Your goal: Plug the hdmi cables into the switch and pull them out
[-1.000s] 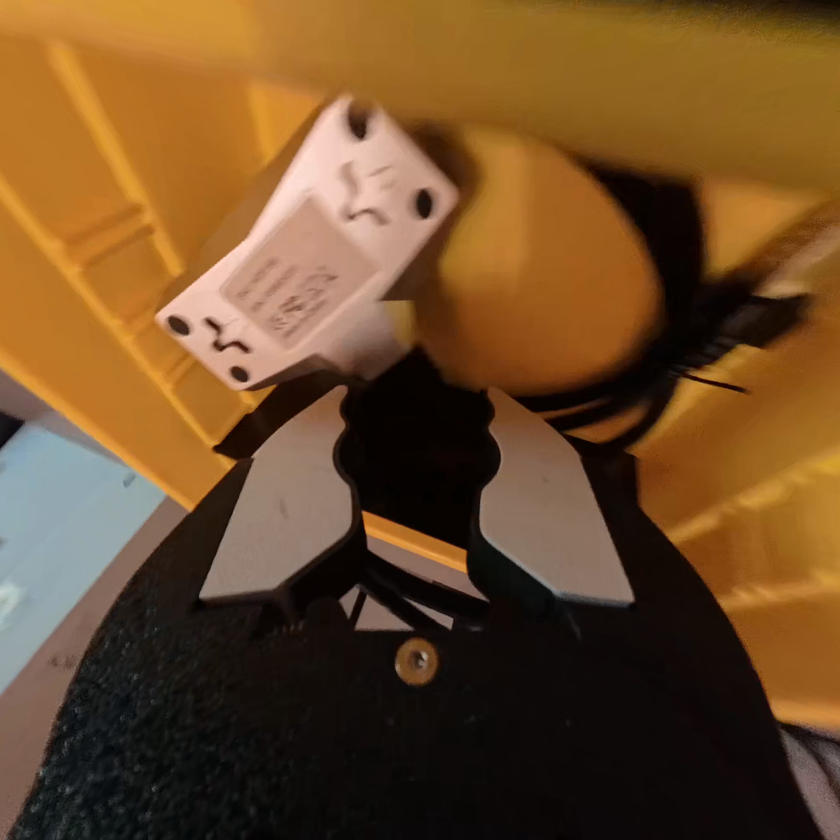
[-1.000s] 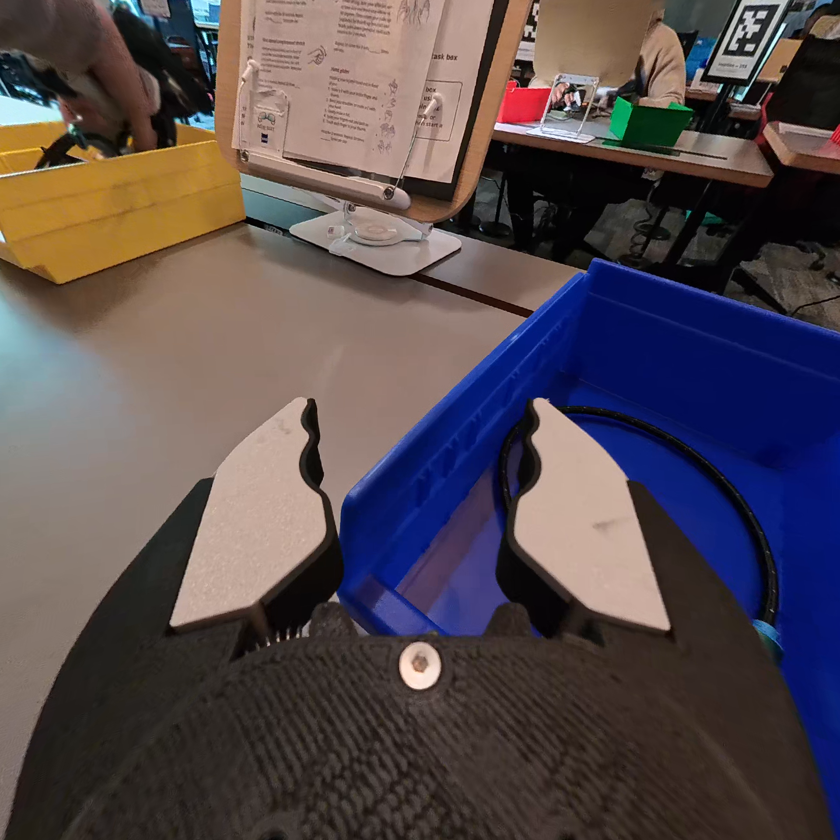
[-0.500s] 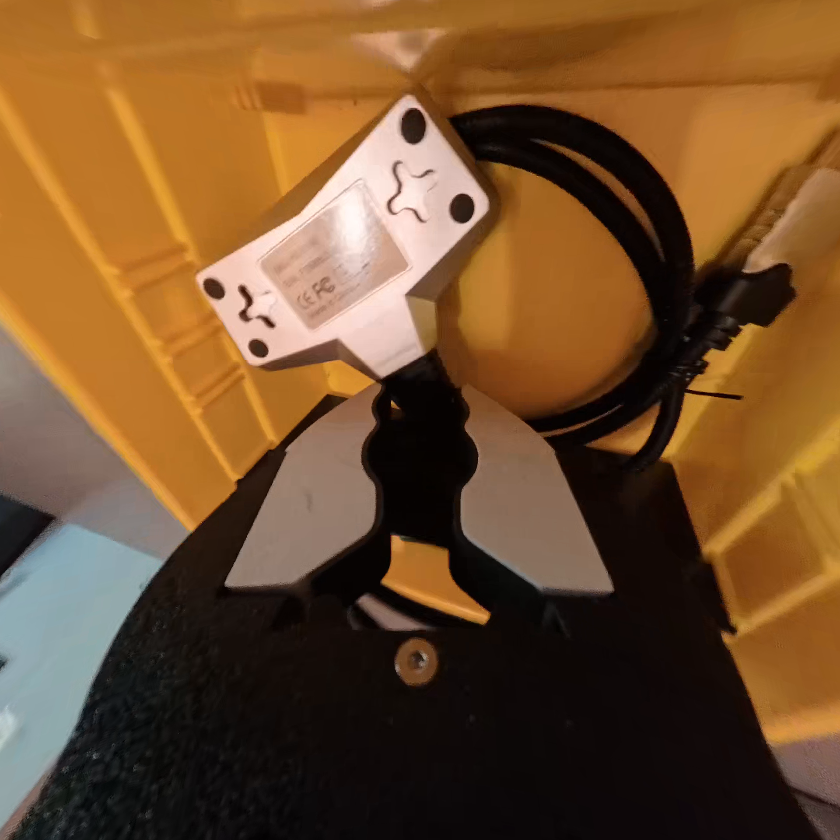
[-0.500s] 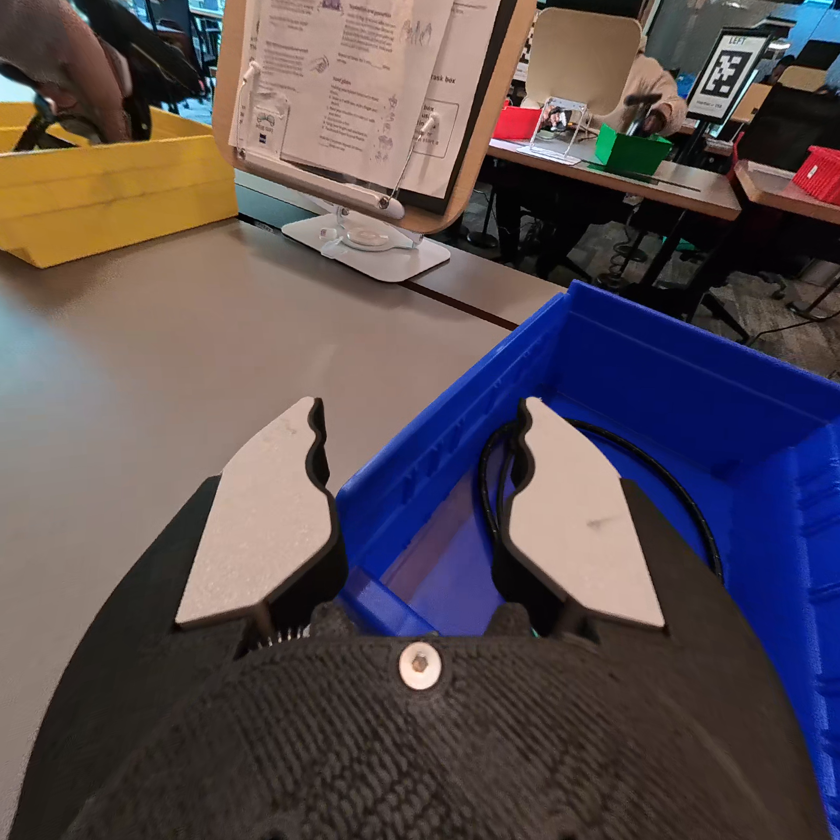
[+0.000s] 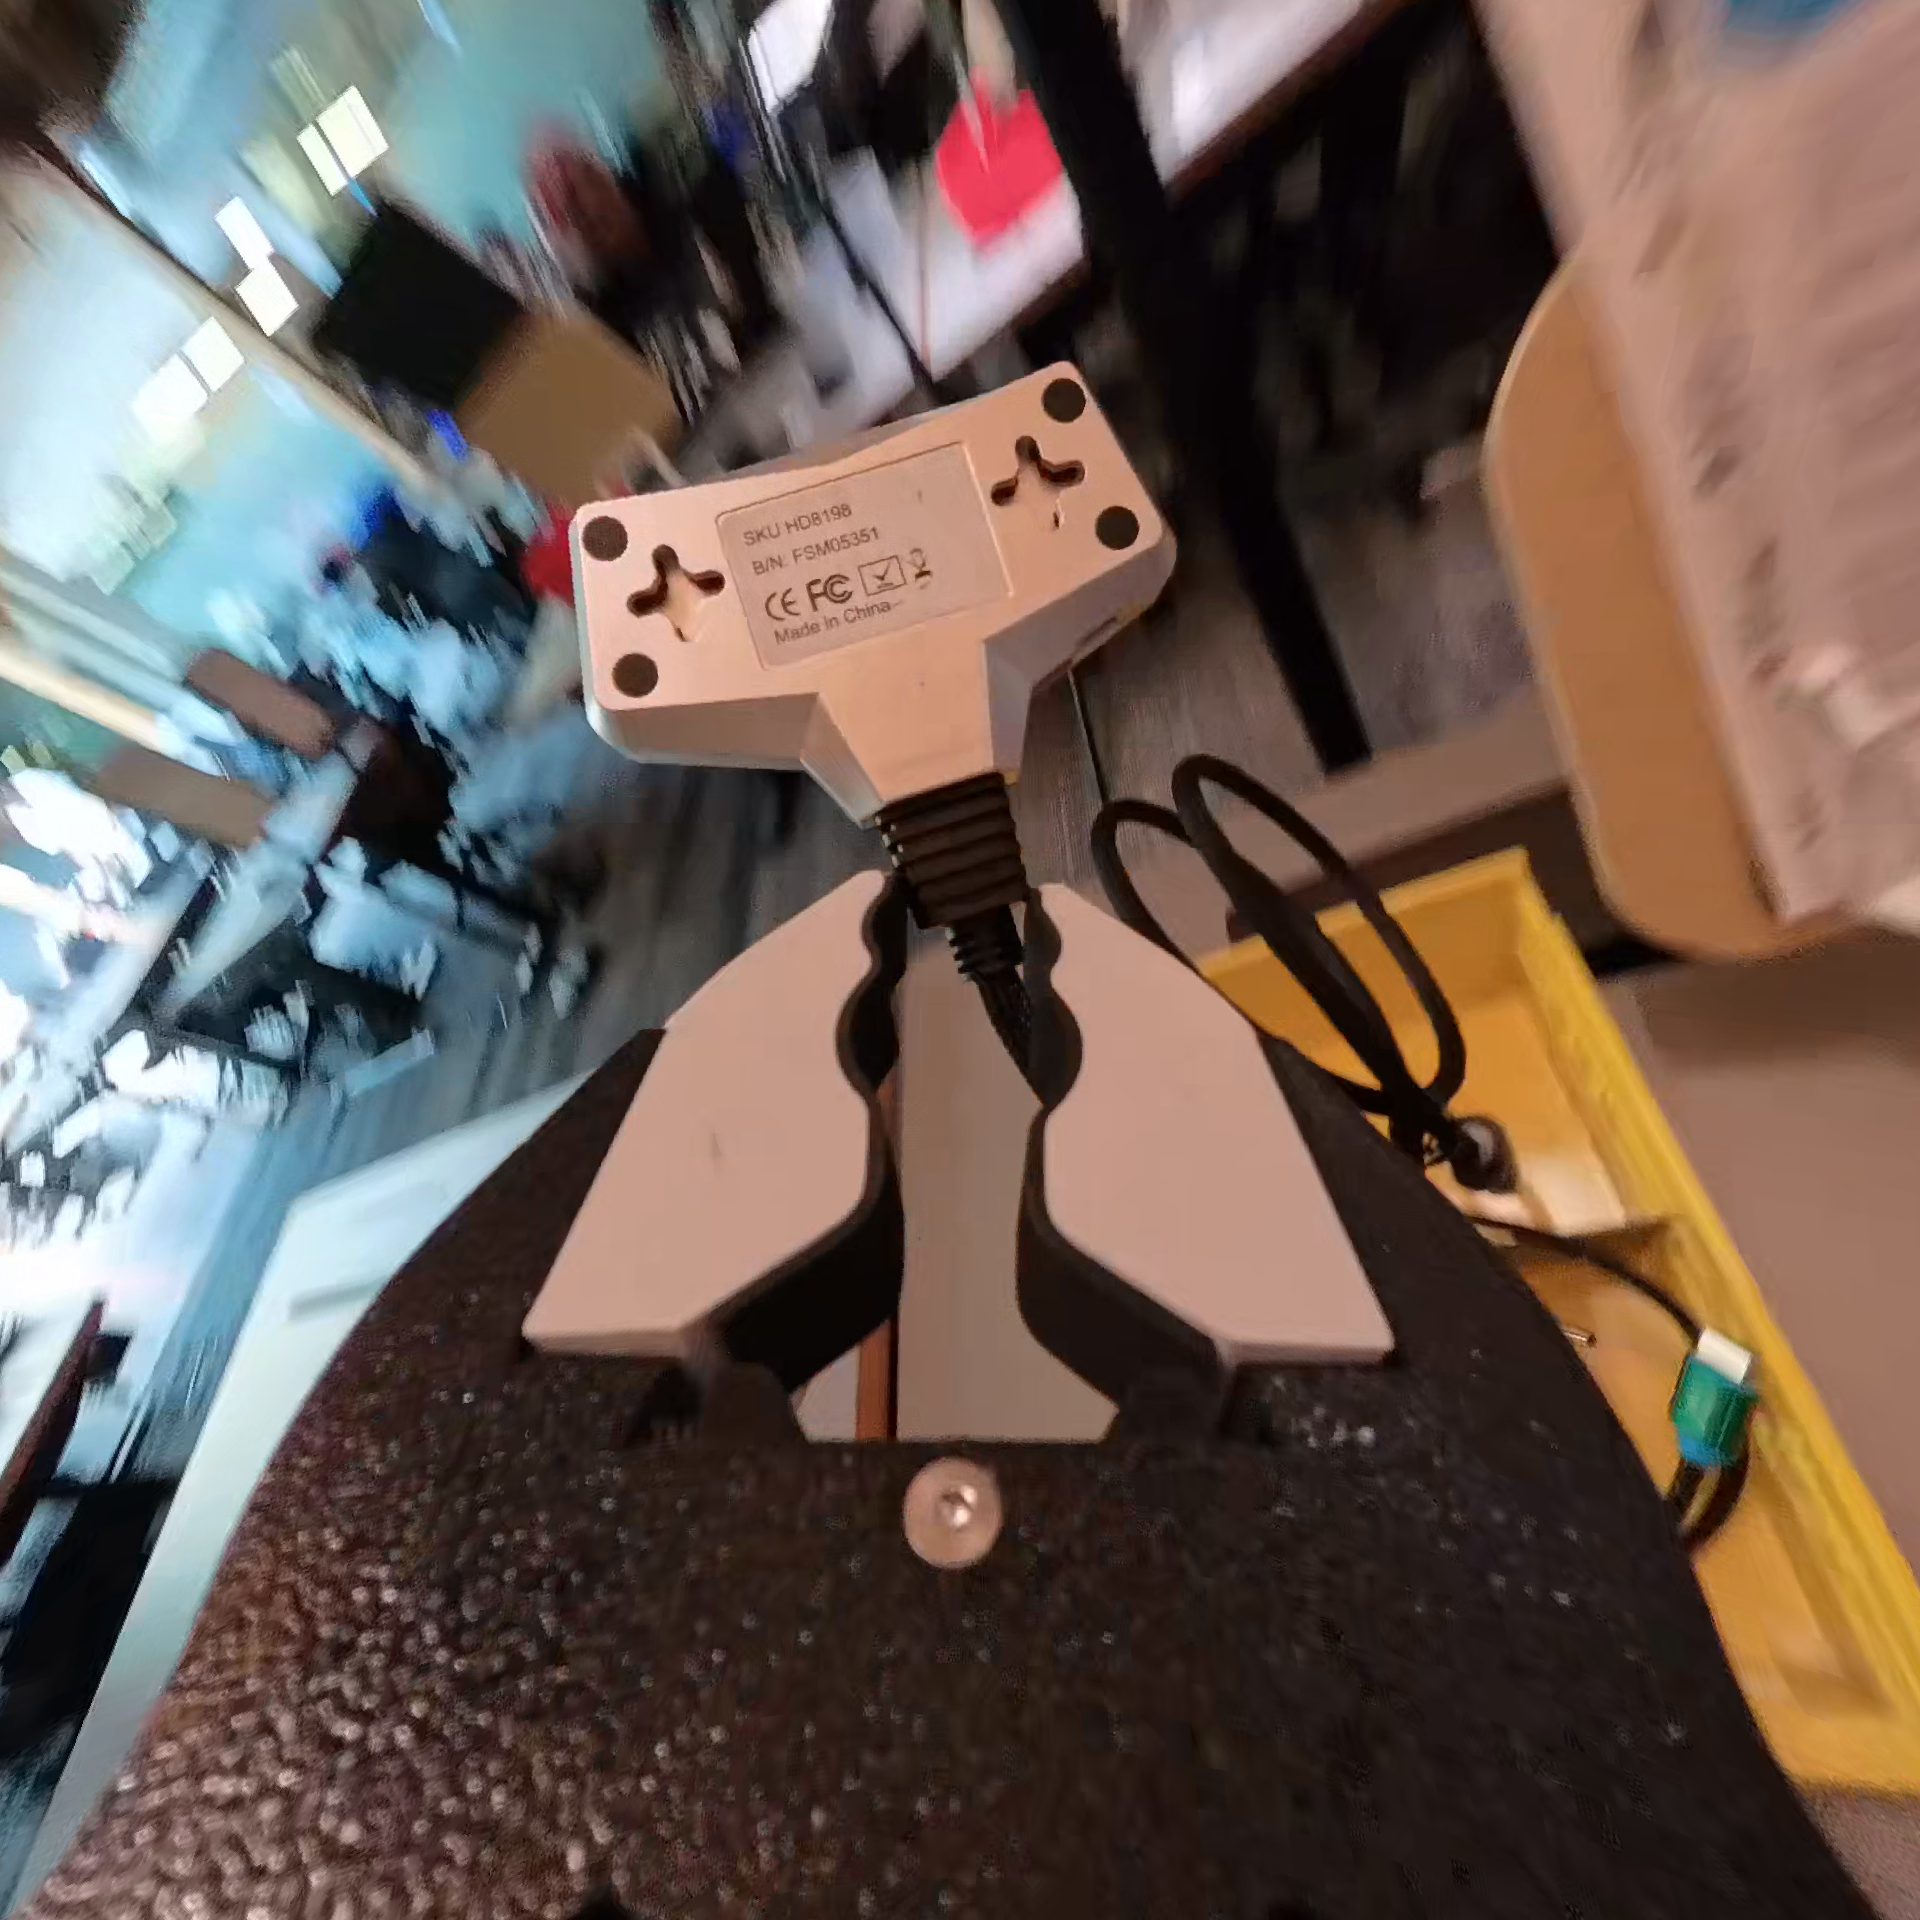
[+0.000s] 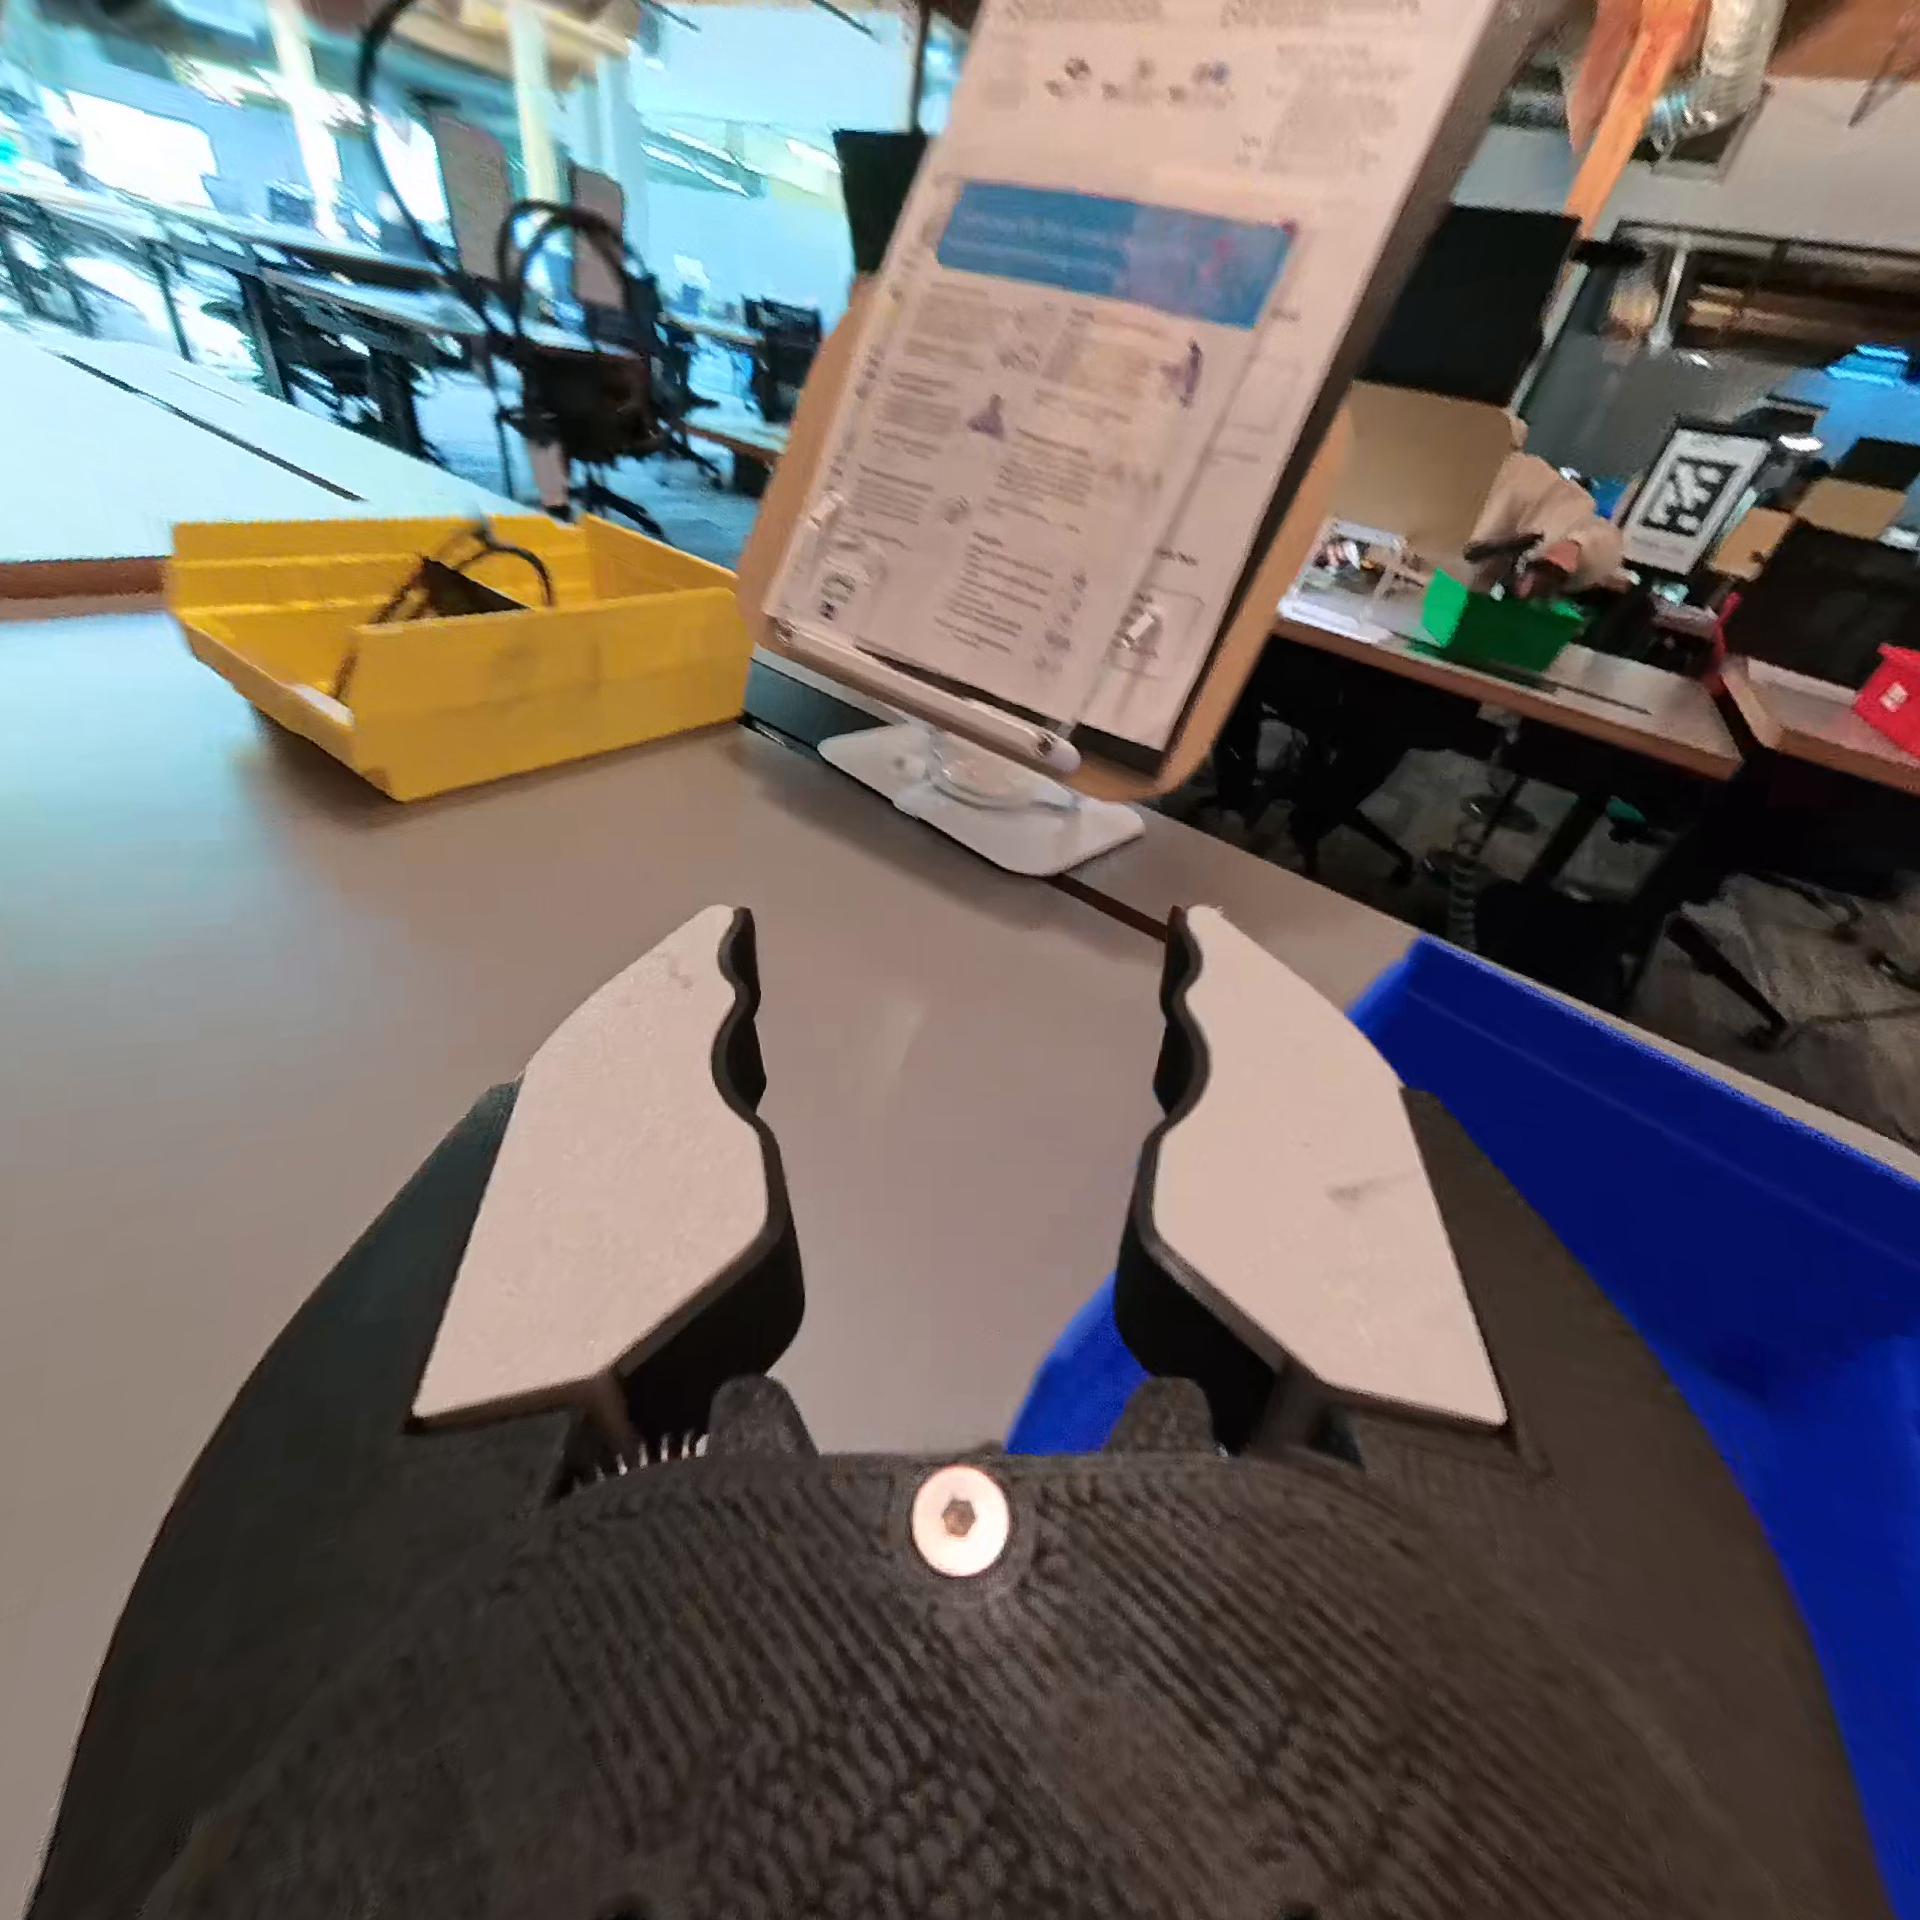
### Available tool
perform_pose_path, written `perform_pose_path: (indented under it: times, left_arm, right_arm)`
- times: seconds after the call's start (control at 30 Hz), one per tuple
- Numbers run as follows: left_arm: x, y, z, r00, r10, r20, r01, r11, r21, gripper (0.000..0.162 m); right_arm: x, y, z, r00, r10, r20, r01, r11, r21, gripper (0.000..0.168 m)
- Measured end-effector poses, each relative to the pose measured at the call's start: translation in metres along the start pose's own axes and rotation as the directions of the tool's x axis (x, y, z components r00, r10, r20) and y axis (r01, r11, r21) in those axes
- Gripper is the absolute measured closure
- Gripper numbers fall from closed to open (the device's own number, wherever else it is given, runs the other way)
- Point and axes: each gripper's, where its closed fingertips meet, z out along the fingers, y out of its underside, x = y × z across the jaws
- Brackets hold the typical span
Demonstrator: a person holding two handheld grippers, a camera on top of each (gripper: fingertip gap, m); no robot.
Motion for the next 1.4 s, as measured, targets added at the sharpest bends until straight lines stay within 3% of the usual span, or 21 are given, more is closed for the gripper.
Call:
perform_pose_path:
  times: [0.03, 0.17, 0.27, 0.37, 0.47, 0.53, 0.6, 0.7, 0.73, 0.77, 0.8, 0.87, 1.0, 1.03, 1.1, 1.13, 1.2, 1.27, 1.33, 1.4]
  left_arm:
    - [-0.005, -0.022, -0.025, 1.000, -0.002, 0.010, 0.001, 0.993, 0.119, 0.141]
    - [0.018, -0.076, -0.122, 0.985, 0.042, -0.169, 0.045, 0.875, 0.482, 0.141]
    - [0.064, -0.075, -0.170, 0.935, 0.136, -0.327, 0.094, 0.795, 0.600, 0.141]
    - [0.130, -0.053, -0.199, 0.838, 0.219, -0.500, 0.196, 0.735, 0.650, 0.141]
    - [0.199, -0.026, -0.212, 0.790, 0.283, -0.543, 0.237, 0.676, 0.697, 0.141]
    - [0.241, -0.008, -0.212, 0.803, 0.301, -0.514, 0.216, 0.657, 0.723, 0.141]
    - [0.279, 0.008, -0.211, 0.816, 0.333, -0.472, 0.179, 0.631, 0.755, 0.141]
    - [0.321, 0.026, -0.210, 0.801, 0.350, -0.485, 0.182, 0.630, 0.755, 0.142]
    - [0.330, 0.031, -0.208, 0.801, 0.347, -0.488, 0.185, 0.632, 0.753, 0.142]
    - [0.337, 0.035, -0.206, 0.791, 0.341, -0.508, 0.199, 0.641, 0.741, 0.142]
    - [0.342, 0.038, -0.204, 0.783, 0.328, -0.529, 0.219, 0.649, 0.728, 0.142]
    - [0.349, 0.044, -0.196, 0.777, 0.316, -0.544, 0.229, 0.663, 0.713, 0.142]
    - [0.355, 0.047, -0.189, 0.745, 0.233, -0.626, 0.346, 0.667, 0.660, 0.141]
    - [0.354, 0.047, -0.190, 0.710, 0.195, -0.677, 0.409, 0.668, 0.622, 0.137]
    - [0.342, 0.050, -0.186, 0.599, 0.036, -0.800, 0.574, 0.678, 0.460, 0.110]
    - [0.335, 0.055, -0.184, 0.488, -0.074, -0.870, 0.662, 0.681, 0.314, 0.095]
    - [0.327, 0.067, -0.189, 0.168, -0.272, -0.948, 0.774, 0.632, -0.044, 0.079]
    - [0.321, 0.074, -0.207, -0.079, -0.319, -0.944, 0.789, 0.560, -0.255, 0.082]
    - [0.319, 0.081, -0.217, -0.163, -0.348, -0.923, 0.765, 0.546, -0.341, 0.082]
    - [0.324, 0.089, -0.224, -0.191, -0.387, -0.902, 0.713, 0.577, -0.399, 0.092]
  right_arm:
    - [-0.009, -0.007, 0.001, 1.000, 0.007, 0.024, -0.008, 1.000, 0.025, 0.094]
    - [-0.052, -0.032, 0.009, 0.983, 0.067, 0.170, -0.086, 0.990, 0.110, 0.091]
    - [-0.080, -0.051, 0.013, 0.963, 0.059, 0.264, -0.103, 0.982, 0.155, 0.086]
    - [-0.090, -0.078, 0.024, 0.959, 0.046, 0.278, -0.106, 0.973, 0.204, 0.081]
    - [-0.097, -0.121, 0.041, 0.925, 0.173, 0.340, -0.275, 0.919, 0.281, 0.084]
    - [-0.109, -0.136, 0.057, 0.891, 0.216, 0.399, -0.350, 0.887, 0.302, 0.093]
    - [-0.115, -0.131, 0.081, 0.872, 0.279, 0.402, -0.401, 0.878, 0.260, 0.089]
    - [-0.117, -0.120, 0.099, 0.838, 0.357, 0.412, -0.479, 0.844, 0.243, 0.096]
    - [-0.122, -0.116, 0.101, 0.832, 0.352, 0.429, -0.480, 0.844, 0.239, 0.113]
    - [-0.124, -0.109, 0.104, 0.838, 0.340, 0.427, -0.465, 0.854, 0.234, 0.140]
    - [-0.121, -0.102, 0.107, 0.853, 0.342, 0.394, -0.456, 0.856, 0.244, 0.146]
    - [-0.122, -0.093, 0.111, 0.860, 0.332, 0.387, -0.438, 0.870, 0.227, 0.147]
    - [-0.138, -0.094, 0.108, 0.948, 0.067, 0.311, -0.170, 0.932, 0.319, 0.148]
    - [-0.142, -0.095, 0.108, 0.965, -0.019, 0.262, -0.072, 0.940, 0.332, 0.148]
    - [-0.149, -0.096, 0.106, 0.965, -0.230, 0.127, 0.170, 0.915, 0.366, 0.148]
    - [-0.151, -0.096, 0.105, 0.948, -0.315, 0.056, 0.274, 0.889, 0.366, 0.148]
    - [-0.163, -0.093, 0.102, 0.875, -0.482, -0.051, 0.465, 0.806, 0.367, 0.148]
    - [-0.176, -0.080, 0.106, 0.761, -0.636, -0.125, 0.639, 0.703, 0.313, 0.148]
    - [-0.191, -0.065, 0.110, 0.647, -0.748, -0.148, 0.754, 0.598, 0.273, 0.148]
    - [-0.205, -0.052, 0.113, 0.506, -0.842, -0.185, 0.856, 0.464, 0.228, 0.148]
